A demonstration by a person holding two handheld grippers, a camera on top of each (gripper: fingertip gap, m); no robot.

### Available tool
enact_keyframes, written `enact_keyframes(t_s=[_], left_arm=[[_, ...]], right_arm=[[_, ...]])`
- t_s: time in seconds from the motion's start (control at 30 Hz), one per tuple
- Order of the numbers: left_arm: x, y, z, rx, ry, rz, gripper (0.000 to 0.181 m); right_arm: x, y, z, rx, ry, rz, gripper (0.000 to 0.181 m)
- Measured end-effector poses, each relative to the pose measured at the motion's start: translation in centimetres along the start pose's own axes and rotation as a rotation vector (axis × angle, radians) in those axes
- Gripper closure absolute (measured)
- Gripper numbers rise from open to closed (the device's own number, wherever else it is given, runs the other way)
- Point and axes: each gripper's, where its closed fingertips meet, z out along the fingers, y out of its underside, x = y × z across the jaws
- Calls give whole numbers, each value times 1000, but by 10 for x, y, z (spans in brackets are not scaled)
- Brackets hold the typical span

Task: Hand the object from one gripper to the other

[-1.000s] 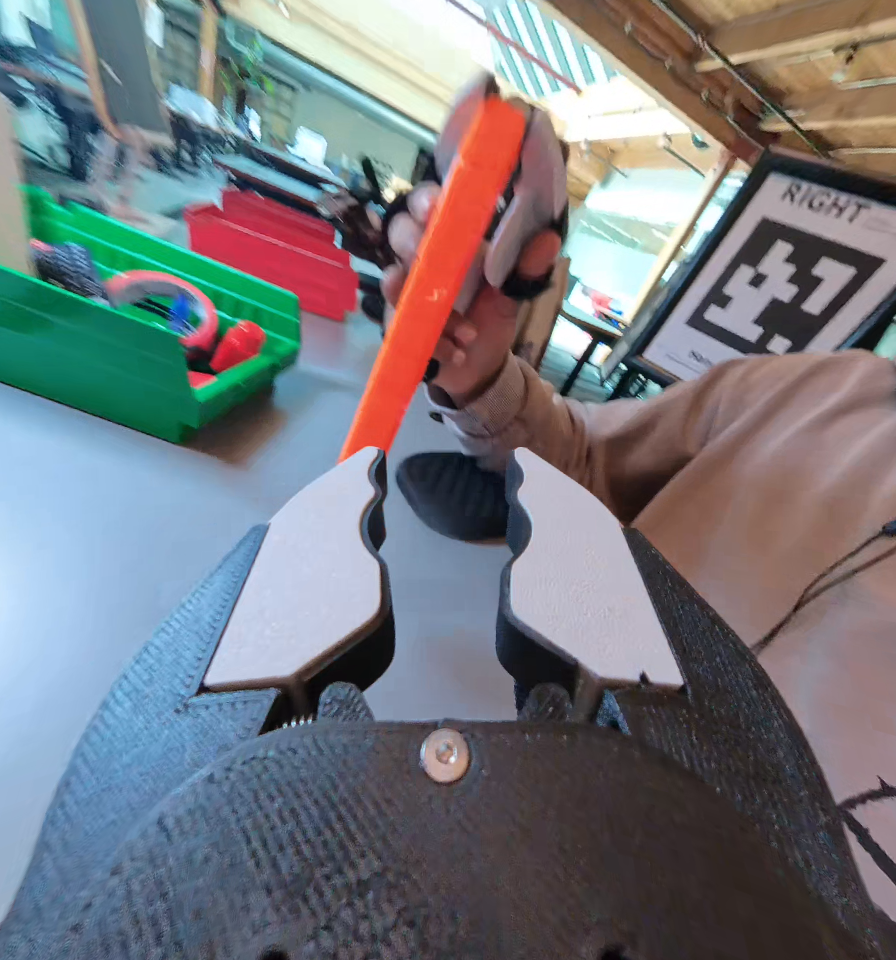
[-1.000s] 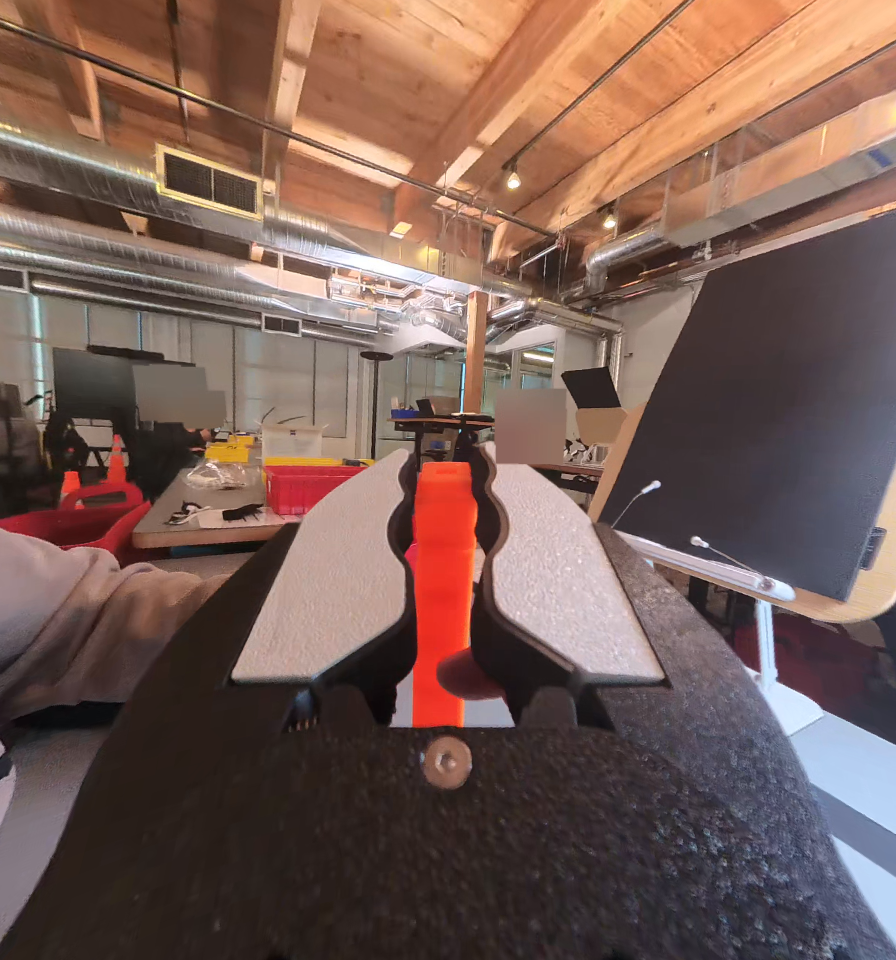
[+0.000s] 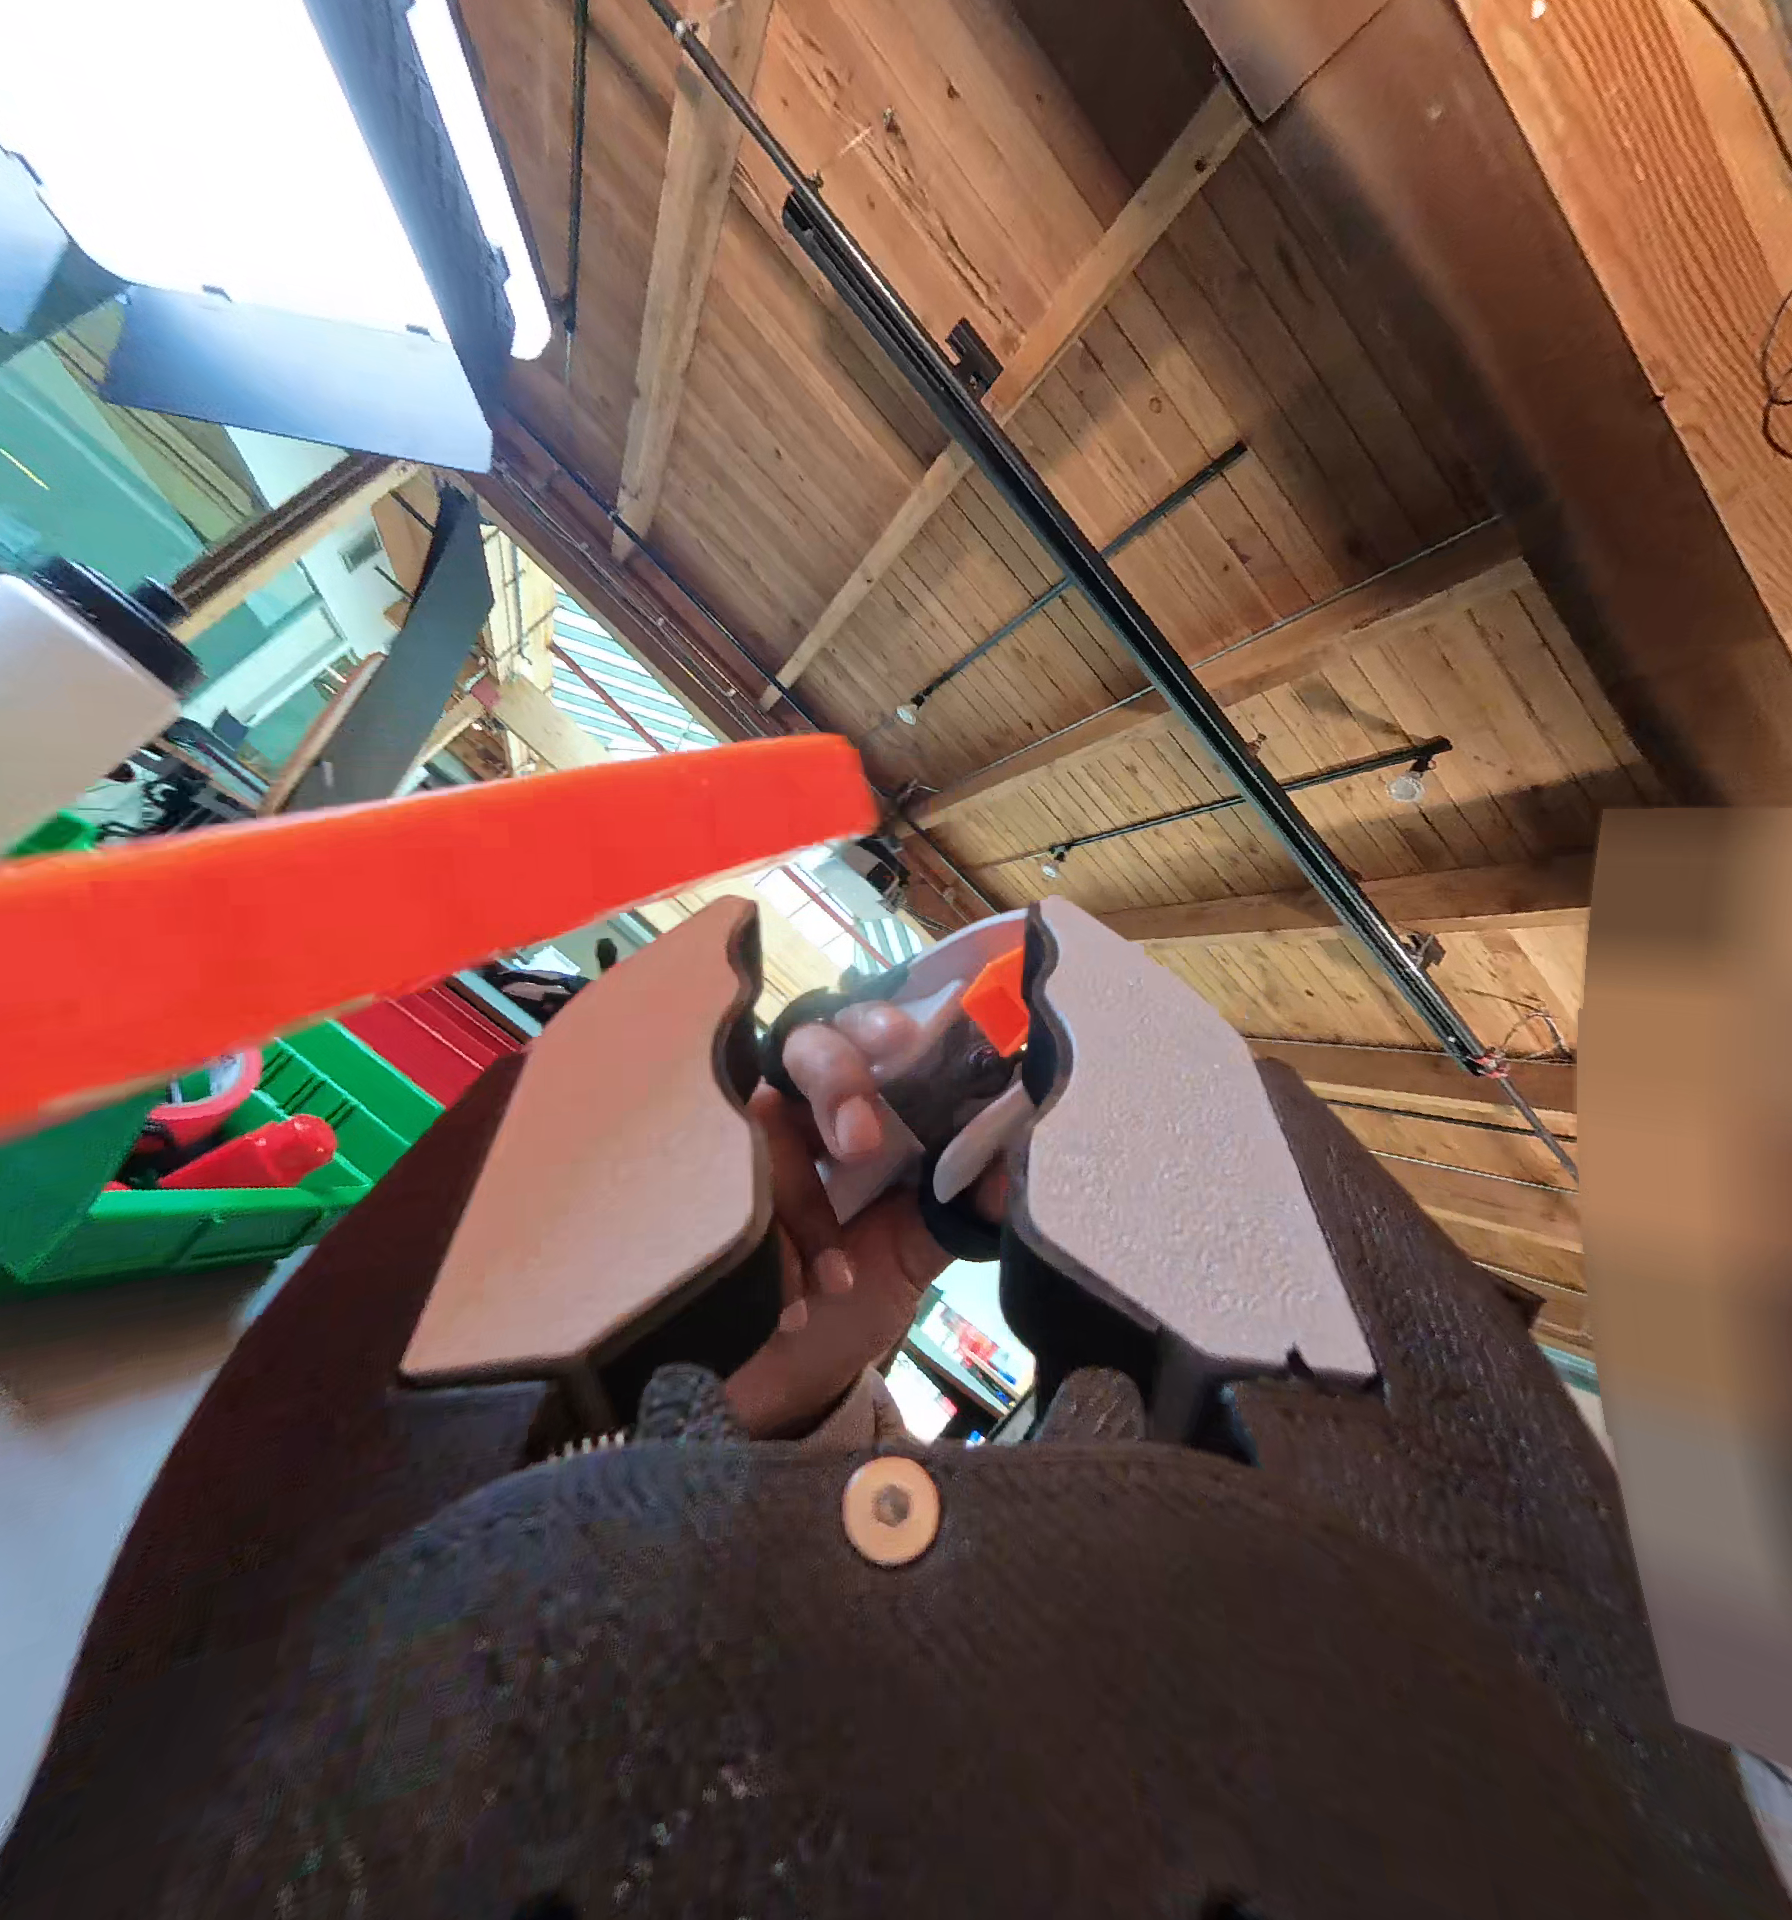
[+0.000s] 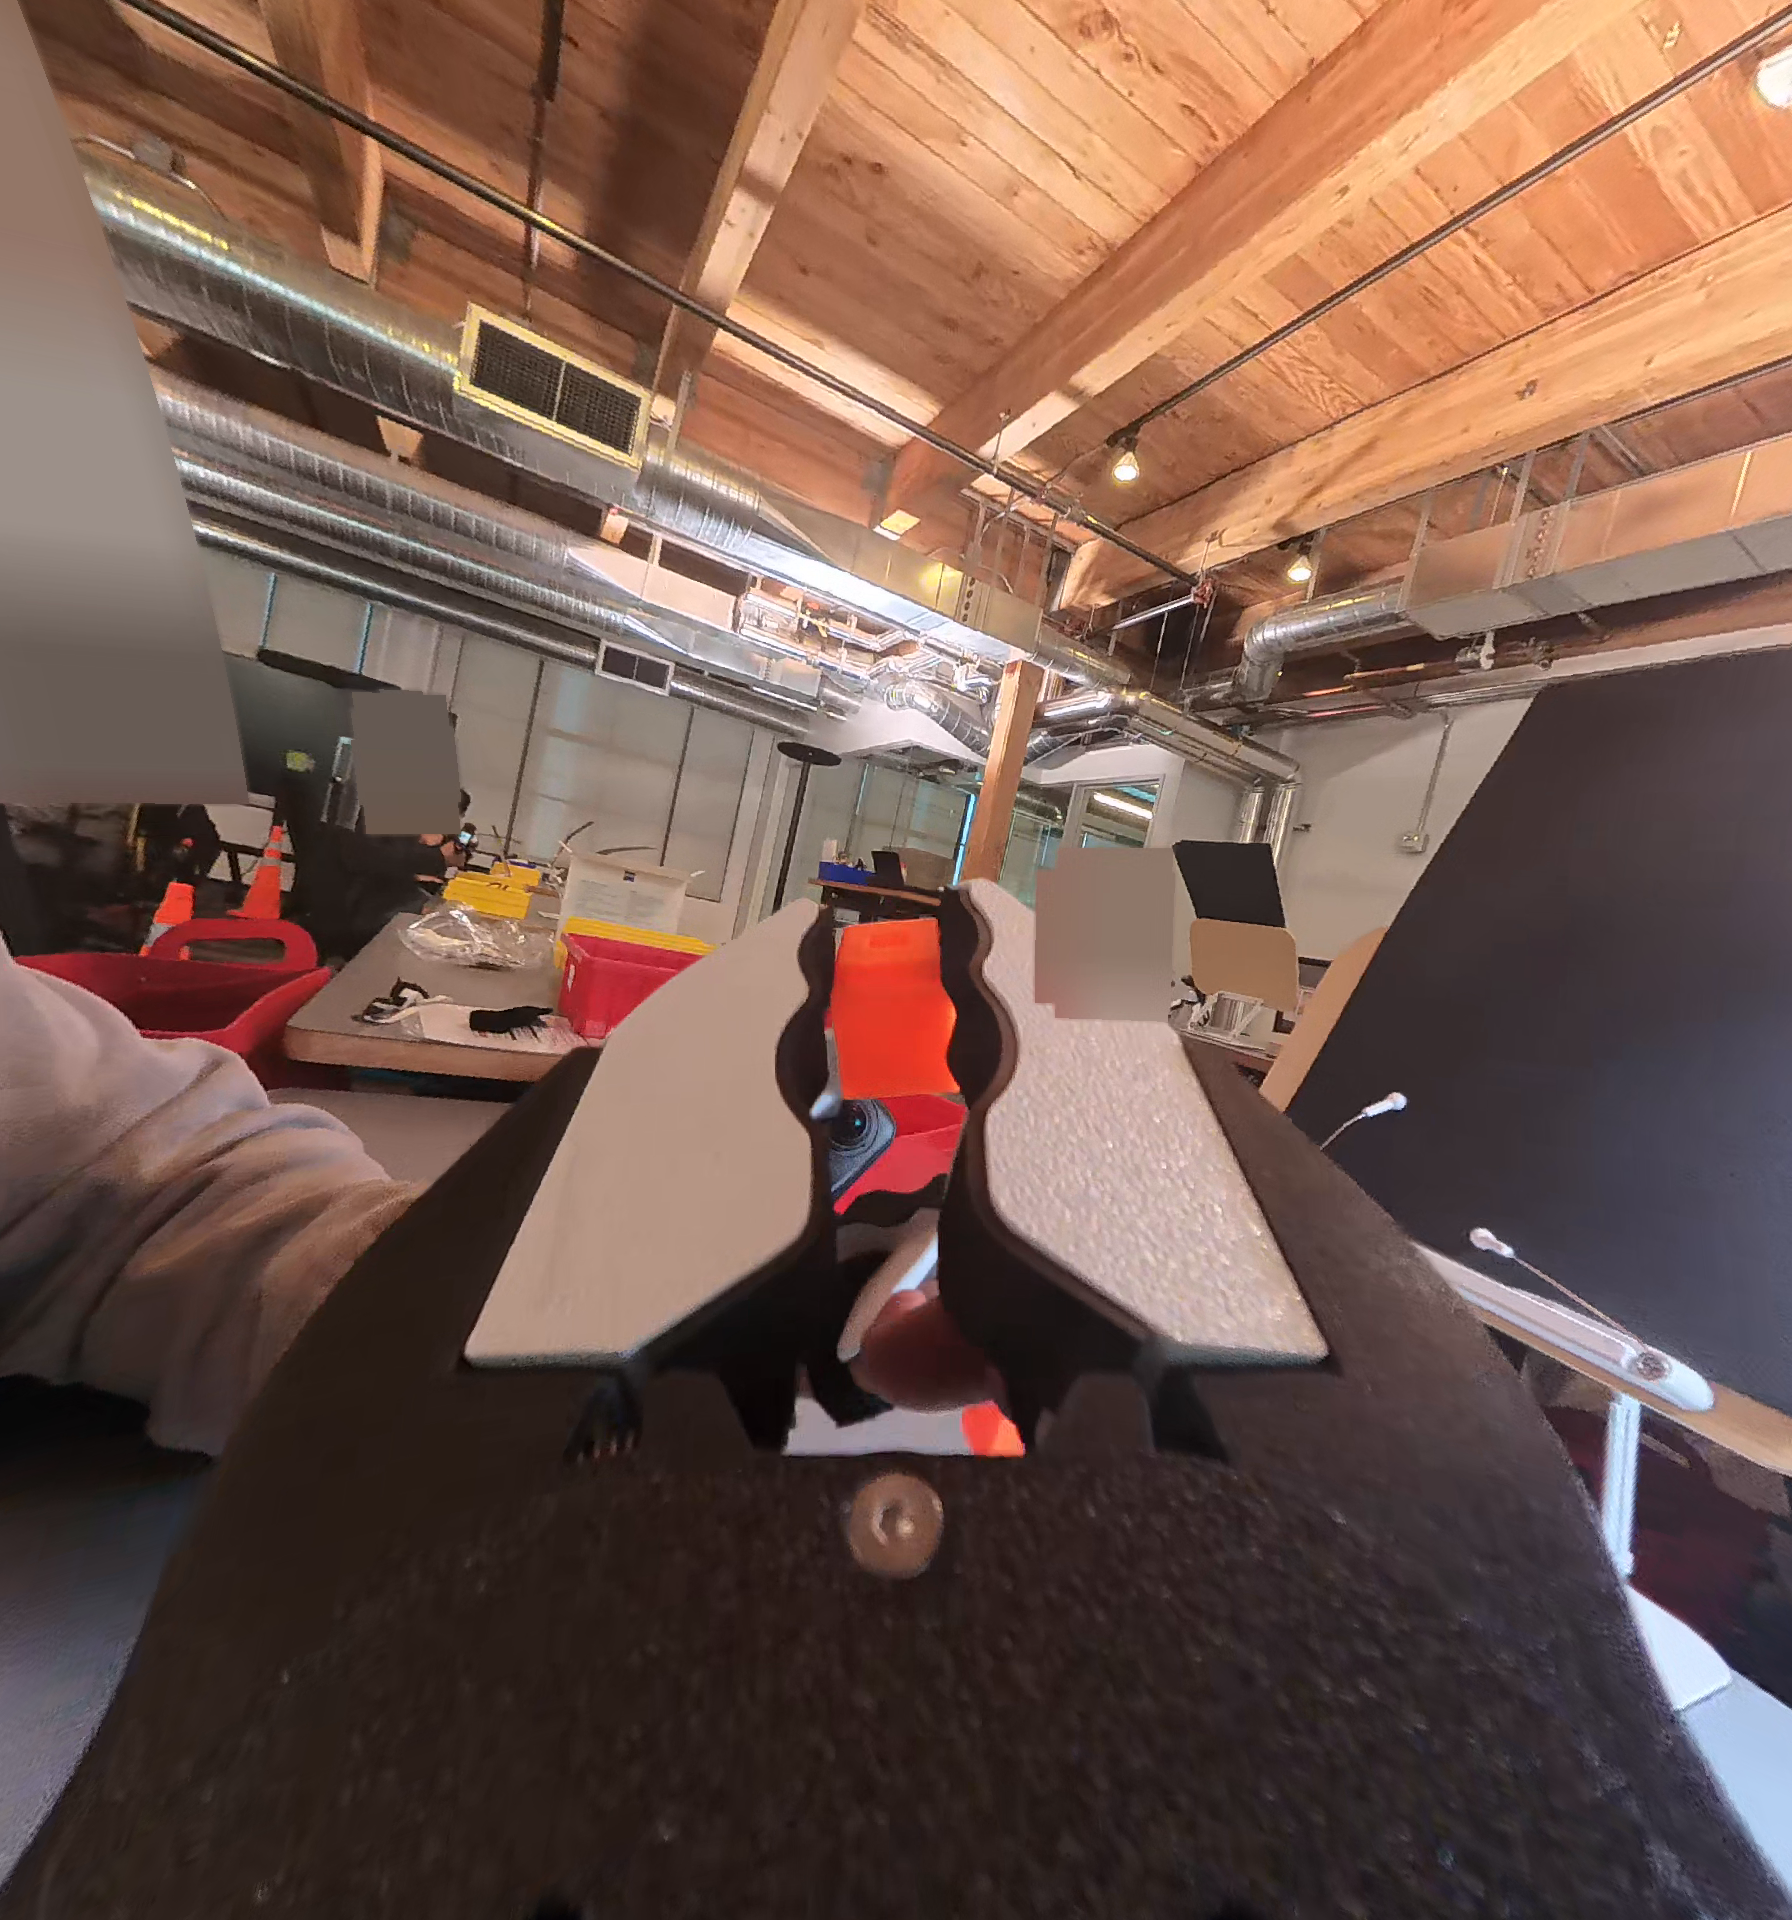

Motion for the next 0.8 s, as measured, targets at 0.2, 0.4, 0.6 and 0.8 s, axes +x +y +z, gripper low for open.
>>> enact_keyframes(t_s=[0.2, 0.4, 0.6, 0.8], left_arm=[[-21, -7, -17, -21, -59, -2, 150], [-11, -48, -22, -46, -110, 275, 151], [-88, -63, -59, -533, -517, 680, 140], [-194, -47, -119, -1126, -899, 792, 122]], right_arm=[[3, 7, -1, -23, 2, 13, 162], [12, 8, -7, -28, 32, 35, 162], [26, 16, -8, -45, 60, 94, 162], [38, 39, -6, -85, 72, 196, 162]])
